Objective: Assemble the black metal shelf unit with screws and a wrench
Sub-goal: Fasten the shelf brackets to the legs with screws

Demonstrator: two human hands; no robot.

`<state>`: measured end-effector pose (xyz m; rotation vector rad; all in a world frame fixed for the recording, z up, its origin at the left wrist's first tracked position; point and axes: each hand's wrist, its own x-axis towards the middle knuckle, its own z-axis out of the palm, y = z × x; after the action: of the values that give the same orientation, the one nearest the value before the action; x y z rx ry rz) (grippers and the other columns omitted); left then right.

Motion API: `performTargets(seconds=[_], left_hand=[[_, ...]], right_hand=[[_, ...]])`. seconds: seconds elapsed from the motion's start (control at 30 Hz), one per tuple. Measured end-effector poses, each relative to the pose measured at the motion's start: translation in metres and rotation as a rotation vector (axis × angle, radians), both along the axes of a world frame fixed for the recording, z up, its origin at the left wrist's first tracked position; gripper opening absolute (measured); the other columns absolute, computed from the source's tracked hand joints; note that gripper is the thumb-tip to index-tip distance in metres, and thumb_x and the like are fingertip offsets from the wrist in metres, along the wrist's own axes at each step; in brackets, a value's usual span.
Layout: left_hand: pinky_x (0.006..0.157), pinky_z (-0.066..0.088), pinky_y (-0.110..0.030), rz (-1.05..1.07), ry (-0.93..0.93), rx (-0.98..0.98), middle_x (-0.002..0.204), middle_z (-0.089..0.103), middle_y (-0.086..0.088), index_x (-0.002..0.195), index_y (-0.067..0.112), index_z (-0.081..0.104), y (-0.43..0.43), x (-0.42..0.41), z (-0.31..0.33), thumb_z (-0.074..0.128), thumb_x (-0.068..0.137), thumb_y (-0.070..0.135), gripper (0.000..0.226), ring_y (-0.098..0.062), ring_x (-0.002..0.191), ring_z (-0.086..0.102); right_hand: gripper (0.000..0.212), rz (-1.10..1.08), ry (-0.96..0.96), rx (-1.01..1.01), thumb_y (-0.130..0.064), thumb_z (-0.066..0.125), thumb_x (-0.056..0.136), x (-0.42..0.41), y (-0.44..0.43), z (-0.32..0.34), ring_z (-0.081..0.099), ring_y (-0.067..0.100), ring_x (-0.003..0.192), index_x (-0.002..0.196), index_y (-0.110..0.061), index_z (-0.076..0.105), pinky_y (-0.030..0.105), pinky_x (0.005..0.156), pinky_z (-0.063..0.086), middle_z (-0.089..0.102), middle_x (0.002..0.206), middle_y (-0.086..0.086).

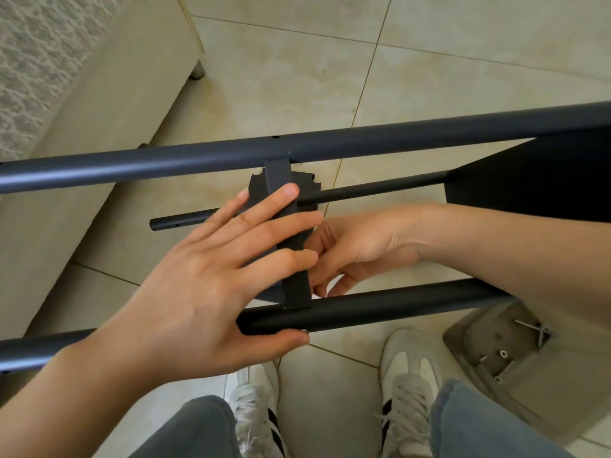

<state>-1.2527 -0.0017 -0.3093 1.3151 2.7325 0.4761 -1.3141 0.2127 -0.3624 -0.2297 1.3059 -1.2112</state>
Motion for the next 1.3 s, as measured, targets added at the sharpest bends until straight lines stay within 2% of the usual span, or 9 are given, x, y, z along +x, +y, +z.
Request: performTargets(seconds=[0.07, 0.43, 0.73, 0.97, 1.1, 1.3], left_hand=[[0.122, 0.022, -0.053, 0.002, -0.005, 0.003, 0.153, 0.046, -0.001, 0.125, 0.019, 0.067, 0.0006, 0.0002, 0.0008, 0.063, 0.085, 0.059, 0.058, -0.024, 0.153, 0.024], [0.122, 0.023, -0.052, 0.004, -0.009, 0.028, 0.154, 0.045, 0.0, 0.126, 0.019, 0.065, 0.0008, -0.0025, -0.0018, 0.064, 0.084, 0.06, 0.059, -0.023, 0.153, 0.024], [0.121, 0.026, -0.055, 0.003, -0.019, 0.032, 0.154, 0.045, -0.001, 0.127, 0.019, 0.065, -0.0002, -0.0043, -0.0014, 0.067, 0.083, 0.059, 0.06, -0.023, 0.153, 0.024], [0.121, 0.025, -0.053, 0.011, -0.028, 0.043, 0.154, 0.045, 0.0, 0.126, 0.018, 0.066, 0.0006, -0.0046, -0.0013, 0.066, 0.083, 0.06, 0.06, -0.022, 0.153, 0.024], [0.122, 0.025, -0.052, 0.012, -0.04, 0.047, 0.154, 0.045, 0.002, 0.125, 0.02, 0.066, 0.0, -0.0048, -0.0019, 0.067, 0.082, 0.059, 0.058, -0.021, 0.153, 0.023], [0.122, 0.025, -0.052, 0.009, -0.04, 0.052, 0.155, 0.044, 0.002, 0.126, 0.021, 0.064, -0.0009, -0.0051, -0.0025, 0.067, 0.083, 0.059, 0.058, -0.021, 0.153, 0.023]], right_hand=[[0.024, -0.011, -0.001, -0.003, -0.008, 0.061, 0.093, 0.0012, -0.0004, 0.0002, 0.062, 0.016, 0.082, 0.075, -0.019, 0.073, 0.029, 0.08, 0.052, 0.069, 0.082, 0.001], [0.019, -0.013, 0.0, 0.026, -0.009, 0.061, 0.093, 0.0005, -0.0003, 0.0026, 0.063, 0.017, 0.082, 0.079, -0.015, 0.072, 0.028, 0.078, 0.053, 0.071, 0.08, 0.001], [0.009, 0.019, 0.07, 0.103, -0.014, 0.059, 0.095, 0.0026, -0.008, 0.0003, 0.063, 0.016, 0.079, 0.092, -0.01, 0.066, 0.025, 0.075, 0.054, 0.067, 0.078, 0.002], [0.029, 0.035, 0.066, 0.067, -0.017, 0.062, 0.094, -0.0025, 0.0007, 0.0058, 0.061, 0.013, 0.076, 0.068, -0.023, 0.074, 0.029, 0.081, 0.051, 0.067, 0.073, -0.002], [0.014, 0.028, 0.088, 0.086, -0.012, 0.062, 0.093, -0.0011, -0.0036, 0.0049, 0.062, 0.017, 0.082, 0.081, -0.014, 0.07, 0.031, 0.083, 0.052, 0.068, 0.08, 0.002], [0.017, 0.011, 0.059, 0.052, -0.007, 0.062, 0.092, -0.003, -0.002, 0.0086, 0.063, 0.017, 0.079, 0.078, -0.013, 0.07, 0.032, 0.083, 0.052, 0.069, 0.079, 0.003]])
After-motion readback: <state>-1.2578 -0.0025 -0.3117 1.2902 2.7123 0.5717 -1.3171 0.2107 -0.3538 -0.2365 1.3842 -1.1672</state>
